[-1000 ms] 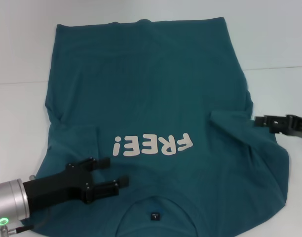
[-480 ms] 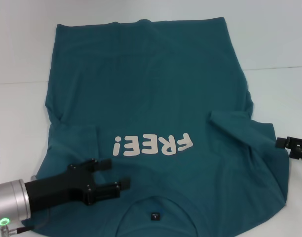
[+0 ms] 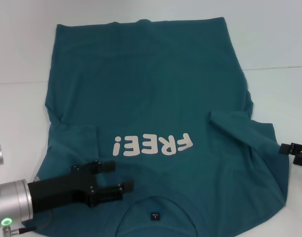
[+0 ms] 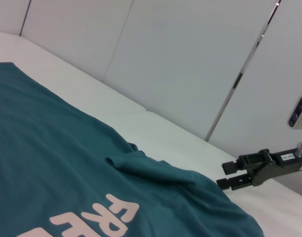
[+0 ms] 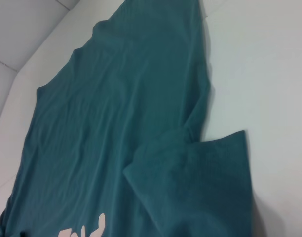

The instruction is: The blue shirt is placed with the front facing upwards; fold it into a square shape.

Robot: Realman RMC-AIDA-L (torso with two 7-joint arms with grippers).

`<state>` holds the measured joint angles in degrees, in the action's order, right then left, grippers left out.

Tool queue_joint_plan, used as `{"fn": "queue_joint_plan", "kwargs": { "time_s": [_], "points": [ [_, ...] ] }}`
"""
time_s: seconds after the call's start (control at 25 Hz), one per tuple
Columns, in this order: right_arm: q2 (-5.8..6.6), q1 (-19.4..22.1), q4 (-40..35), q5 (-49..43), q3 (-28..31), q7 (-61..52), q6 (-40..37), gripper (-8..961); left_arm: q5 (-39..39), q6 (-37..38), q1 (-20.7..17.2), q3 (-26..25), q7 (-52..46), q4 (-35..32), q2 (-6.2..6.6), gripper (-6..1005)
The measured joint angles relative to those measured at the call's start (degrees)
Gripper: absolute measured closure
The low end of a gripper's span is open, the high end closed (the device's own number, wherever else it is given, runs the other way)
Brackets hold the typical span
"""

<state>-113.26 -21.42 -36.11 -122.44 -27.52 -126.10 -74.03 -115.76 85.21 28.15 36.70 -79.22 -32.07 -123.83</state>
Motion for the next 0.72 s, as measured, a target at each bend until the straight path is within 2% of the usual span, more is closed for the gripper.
{"fn": "queue_joint_plan", "kwargs": {
  "time_s": [0.56,0.72],
  "points": [
    [-0.87,-2.3,3.0,0.5,0.0,1.7,3.9,147,0.0,0.1,0.1,0.8,-0.7,-0.1,-0.09,121],
    [-0.90,-2.8,4.1,1.6,0.1,1.8,4.3,229,0.0,0.1,0.1,0.8,-0.7,-0.1,-0.09,121]
  ]
}}
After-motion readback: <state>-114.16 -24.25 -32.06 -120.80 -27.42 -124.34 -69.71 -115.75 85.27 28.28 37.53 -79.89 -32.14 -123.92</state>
